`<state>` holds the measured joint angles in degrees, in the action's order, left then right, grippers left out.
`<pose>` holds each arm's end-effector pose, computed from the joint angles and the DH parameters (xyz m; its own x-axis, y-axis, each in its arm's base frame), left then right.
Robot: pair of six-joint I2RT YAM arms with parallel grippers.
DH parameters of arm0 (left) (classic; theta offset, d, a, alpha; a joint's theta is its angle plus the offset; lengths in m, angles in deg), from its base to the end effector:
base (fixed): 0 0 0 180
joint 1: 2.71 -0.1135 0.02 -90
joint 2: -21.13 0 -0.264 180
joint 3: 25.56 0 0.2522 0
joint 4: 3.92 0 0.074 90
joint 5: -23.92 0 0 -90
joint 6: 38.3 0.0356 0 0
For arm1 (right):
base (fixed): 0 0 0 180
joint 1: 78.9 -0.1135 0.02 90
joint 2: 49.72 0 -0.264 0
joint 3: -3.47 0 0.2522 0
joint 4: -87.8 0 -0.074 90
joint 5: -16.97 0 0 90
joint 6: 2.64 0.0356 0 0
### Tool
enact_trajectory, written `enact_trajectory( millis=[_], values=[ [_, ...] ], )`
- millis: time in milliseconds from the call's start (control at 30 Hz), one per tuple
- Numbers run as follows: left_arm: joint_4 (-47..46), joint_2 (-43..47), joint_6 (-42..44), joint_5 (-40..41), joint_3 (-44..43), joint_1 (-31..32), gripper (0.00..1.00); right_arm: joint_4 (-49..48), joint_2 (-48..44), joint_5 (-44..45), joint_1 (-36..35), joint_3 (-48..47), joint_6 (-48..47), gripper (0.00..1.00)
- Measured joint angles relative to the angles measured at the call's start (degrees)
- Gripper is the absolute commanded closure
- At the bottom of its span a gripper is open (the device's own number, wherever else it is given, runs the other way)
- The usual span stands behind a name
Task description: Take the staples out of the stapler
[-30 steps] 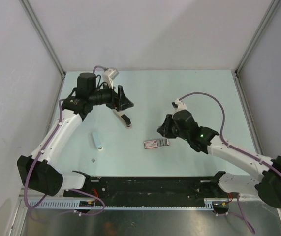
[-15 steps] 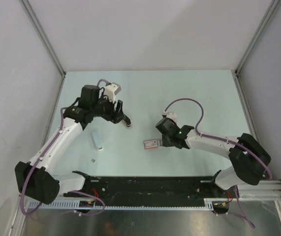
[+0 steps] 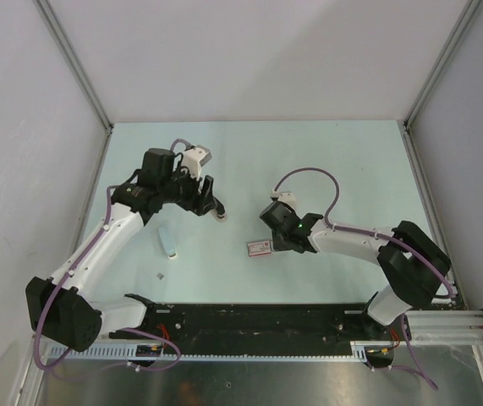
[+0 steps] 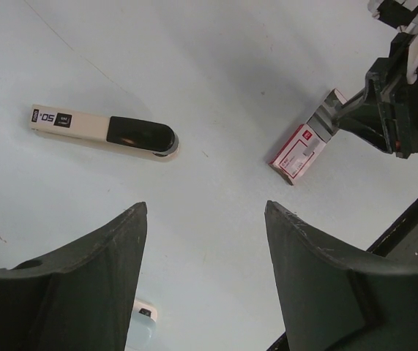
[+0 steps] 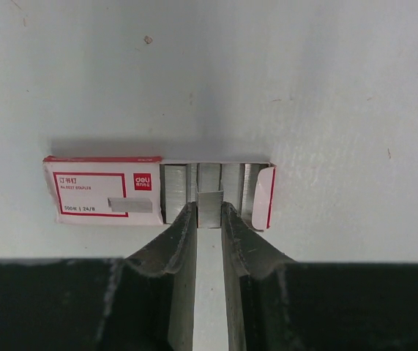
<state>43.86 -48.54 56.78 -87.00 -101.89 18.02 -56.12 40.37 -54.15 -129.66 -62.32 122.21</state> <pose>0.2383 -0.1038 0.3198 -0.5611 0.3008 -0.7712 0.6344 0.7547 -0.1672 0.2009 0.2278 0.1801 -0.8122 -0.1397 -0.5663 -0.2041 0.9776 0.0516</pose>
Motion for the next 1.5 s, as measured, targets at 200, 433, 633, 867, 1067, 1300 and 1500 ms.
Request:
enact_trajectory(
  millis=[200,433,633,867,1067,1300,1500],
  values=[
    [0.0,0.0,0.0,0.0,0.0,0.5,0.3,0.0,1.6,0.0,-0.1,-0.7,-0.2,0.9],
    [0.0,0.0,0.0,0.0,0.0,0.7,0.3,0.5,2.3,0.0,-0.1,-0.8,-0.2,0.88],
    [0.0,0.0,0.0,0.0,0.0,1.0,0.3,0.6,2.3,0.0,-0.2,-0.9,-0.2,0.86],
    [0.0,0.1,0.0,0.0,0.0,1.1,0.3,0.7,2.3,0.0,-0.5,-0.9,-0.1,0.82],
    [0.0,0.1,0.0,0.0,0.0,1.2,0.3,1.8,2.3,0.1,-1.1,-0.9,0.1,0.81],
    [0.0,0.1,-0.1,0.0,0.0,1.3,0.3,2.8,2.3,0.5,-2.0,-0.9,0.5,0.75],
    [0.0,0.2,-0.1,0.0,0.0,1.4,0.29,2.8,2.3,1.0,-2.1,-0.9,0.6,0.64]
  ],
)
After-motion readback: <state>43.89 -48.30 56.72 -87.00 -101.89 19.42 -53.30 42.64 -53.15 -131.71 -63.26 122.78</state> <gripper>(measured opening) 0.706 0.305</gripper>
